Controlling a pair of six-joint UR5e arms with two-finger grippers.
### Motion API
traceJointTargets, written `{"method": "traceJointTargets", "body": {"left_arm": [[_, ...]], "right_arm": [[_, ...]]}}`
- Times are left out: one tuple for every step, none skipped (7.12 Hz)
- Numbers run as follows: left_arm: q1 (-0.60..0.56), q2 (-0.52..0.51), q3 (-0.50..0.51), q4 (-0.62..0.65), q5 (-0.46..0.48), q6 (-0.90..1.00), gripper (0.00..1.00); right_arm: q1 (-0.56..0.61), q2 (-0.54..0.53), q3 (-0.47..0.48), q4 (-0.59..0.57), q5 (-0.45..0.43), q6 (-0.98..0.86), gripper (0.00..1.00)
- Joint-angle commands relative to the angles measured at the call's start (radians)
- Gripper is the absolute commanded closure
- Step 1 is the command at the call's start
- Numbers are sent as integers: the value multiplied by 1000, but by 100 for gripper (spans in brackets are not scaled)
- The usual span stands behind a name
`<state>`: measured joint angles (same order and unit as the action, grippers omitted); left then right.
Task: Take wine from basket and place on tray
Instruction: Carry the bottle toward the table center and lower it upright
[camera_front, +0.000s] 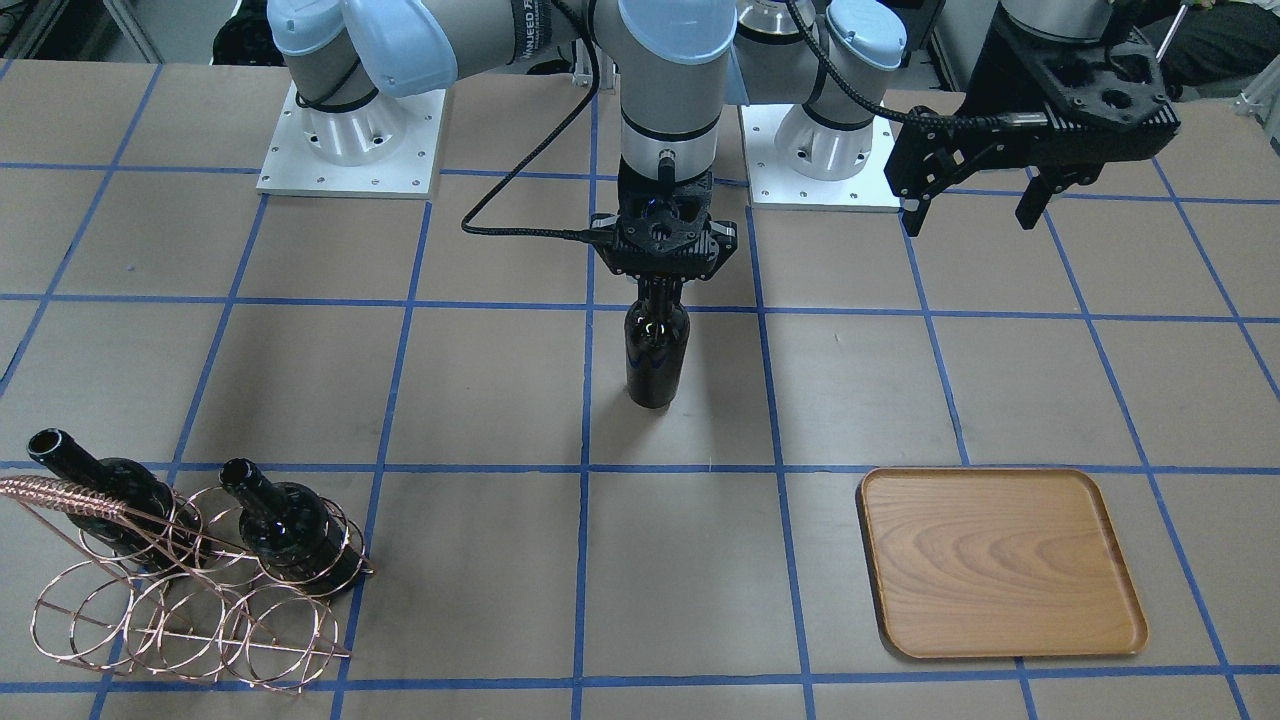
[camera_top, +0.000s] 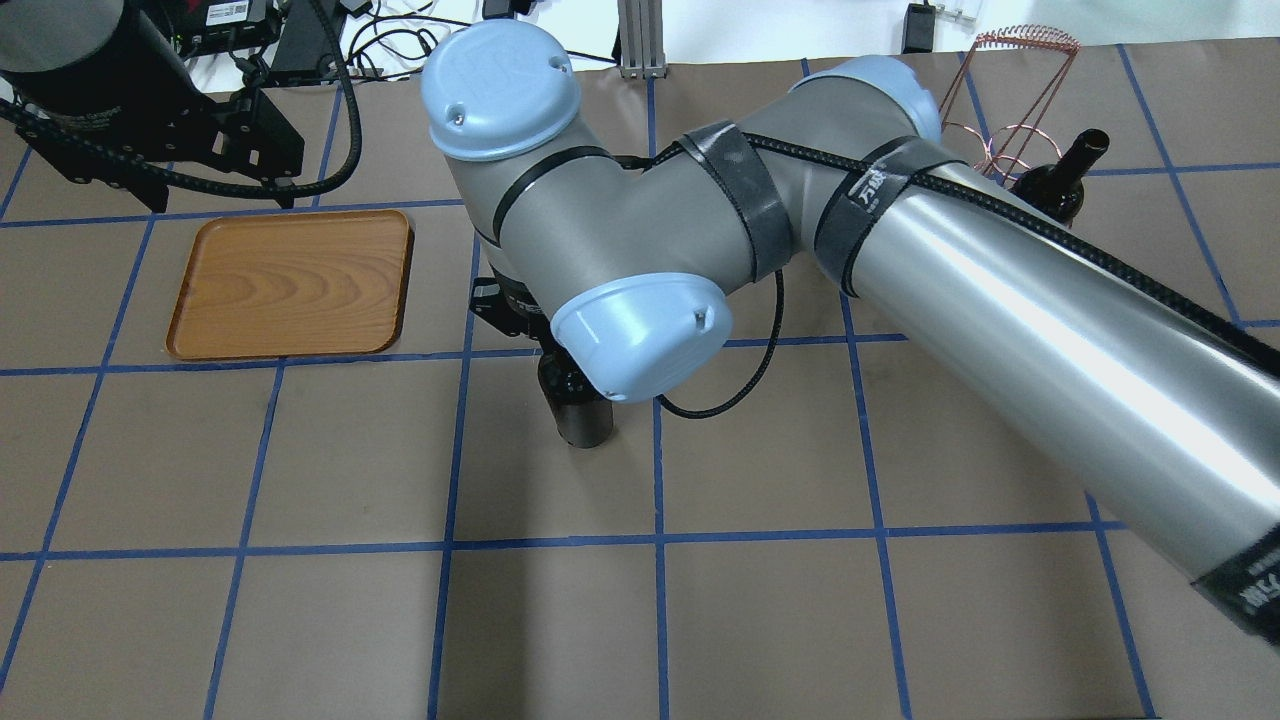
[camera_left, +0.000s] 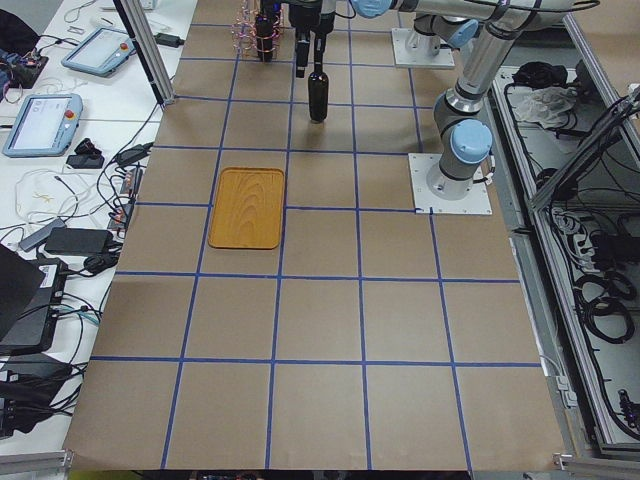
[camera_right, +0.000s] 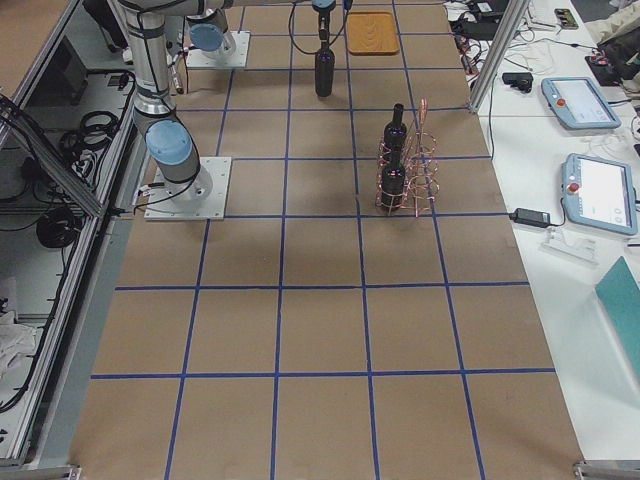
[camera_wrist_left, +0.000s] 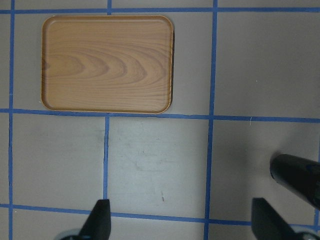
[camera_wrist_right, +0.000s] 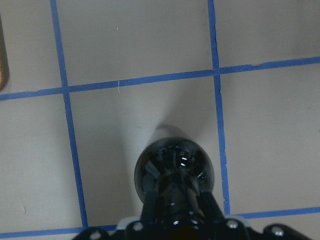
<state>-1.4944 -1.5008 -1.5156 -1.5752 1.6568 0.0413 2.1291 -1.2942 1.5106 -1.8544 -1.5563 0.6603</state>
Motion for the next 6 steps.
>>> {"method": "traceJointTargets", "body": {"left_arm": [[2,1,0,0,0,0,0],[0,1,0,1,0,-1,0],[0,2,0,-5,-3,-1,0],[0,2,0,-6,-3,-3,0],[-4,2,0,-6,-2,-4,0],[-7,1,0,-6,-6,-17,0]], "right_arm": [[0,-1,11,1,-4,4,48],[0,-1,13,0,-4,7,23],[0,1,13,-3,-1,-2,0],[-1,-2,-3,0,10,-10,0],[-24,-11,-16,4,13,-49,0],[-76,-29,-38,17,-1,-155,0]]}}
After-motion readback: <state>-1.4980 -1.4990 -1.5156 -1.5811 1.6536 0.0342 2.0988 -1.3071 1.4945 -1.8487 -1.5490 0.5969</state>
